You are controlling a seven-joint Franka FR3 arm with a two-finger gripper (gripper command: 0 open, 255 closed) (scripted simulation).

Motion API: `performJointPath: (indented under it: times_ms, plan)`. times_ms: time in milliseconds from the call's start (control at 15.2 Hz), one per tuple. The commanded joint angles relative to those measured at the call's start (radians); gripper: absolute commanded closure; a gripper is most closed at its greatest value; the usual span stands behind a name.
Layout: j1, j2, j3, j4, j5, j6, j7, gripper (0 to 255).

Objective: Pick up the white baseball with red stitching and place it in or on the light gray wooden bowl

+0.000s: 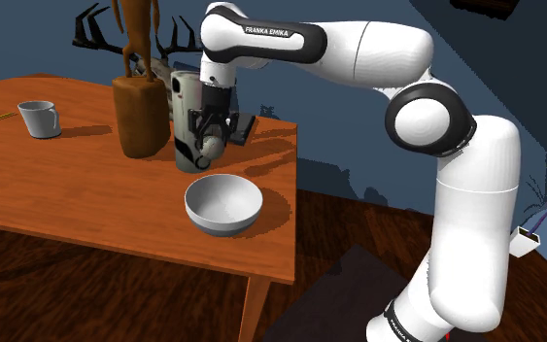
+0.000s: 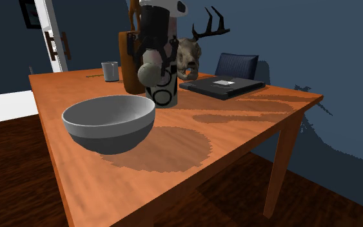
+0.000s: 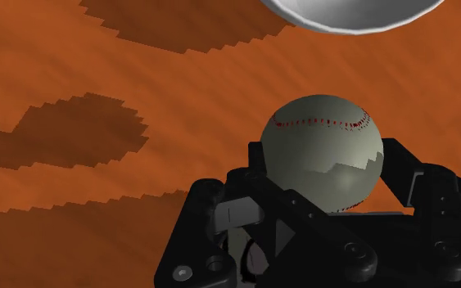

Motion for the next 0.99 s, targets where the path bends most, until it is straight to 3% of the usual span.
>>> performJointPath:
  times_ms: [0, 594, 924]
  plan:
    - [0.0, 0.006, 0.0, 0.036, -0.001, -0.03, 0.004, 255]
    - [0.004, 0.047, 0.002, 0.219, -0.004, -0.17, 0.024, 255]
    - [0.029, -0.182, 0.022, -0.116, 0.019, -0.056, 0.062, 255]
